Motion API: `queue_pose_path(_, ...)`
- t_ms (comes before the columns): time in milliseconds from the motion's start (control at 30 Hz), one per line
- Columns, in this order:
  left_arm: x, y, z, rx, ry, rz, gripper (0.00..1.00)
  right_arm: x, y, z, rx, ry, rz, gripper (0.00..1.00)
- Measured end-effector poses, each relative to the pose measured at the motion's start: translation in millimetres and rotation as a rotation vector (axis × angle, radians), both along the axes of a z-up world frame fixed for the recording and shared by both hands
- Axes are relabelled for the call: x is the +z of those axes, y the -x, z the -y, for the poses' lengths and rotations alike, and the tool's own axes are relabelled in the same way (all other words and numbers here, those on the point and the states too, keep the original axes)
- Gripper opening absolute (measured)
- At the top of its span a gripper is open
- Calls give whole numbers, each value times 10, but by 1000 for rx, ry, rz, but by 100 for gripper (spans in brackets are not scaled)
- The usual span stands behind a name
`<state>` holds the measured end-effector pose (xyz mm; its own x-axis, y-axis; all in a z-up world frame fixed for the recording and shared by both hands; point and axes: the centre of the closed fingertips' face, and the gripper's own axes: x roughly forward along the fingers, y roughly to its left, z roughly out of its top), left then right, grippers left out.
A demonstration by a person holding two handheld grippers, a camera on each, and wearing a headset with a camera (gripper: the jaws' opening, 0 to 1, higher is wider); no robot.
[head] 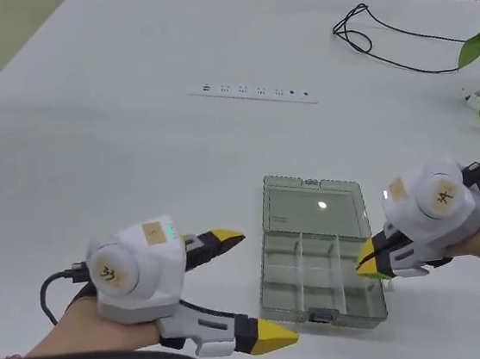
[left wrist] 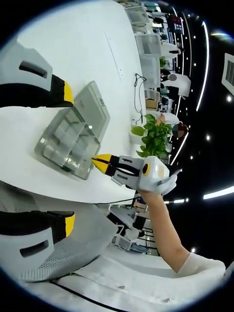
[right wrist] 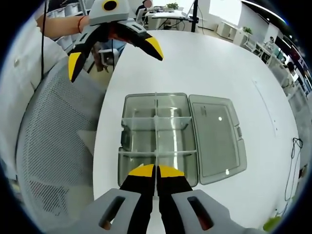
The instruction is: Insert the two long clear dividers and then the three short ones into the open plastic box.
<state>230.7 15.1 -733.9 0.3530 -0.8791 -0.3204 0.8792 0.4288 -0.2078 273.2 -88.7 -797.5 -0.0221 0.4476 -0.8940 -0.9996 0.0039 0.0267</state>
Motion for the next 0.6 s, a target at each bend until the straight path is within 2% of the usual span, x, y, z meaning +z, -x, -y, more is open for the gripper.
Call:
queue_pose_path(300,-13,7,-14,-2,-6,-5,89,-68,-1,1,-3,-15,6,3)
queue_pose_path(467,-5,-3,-13,-4,-6,-3,89,-51,-3,-3,-5,-12,-11,3)
queue_pose_path(600,12,-5,-11,-3,-3,0,89,15,-4,-8,2,-4,-14,3)
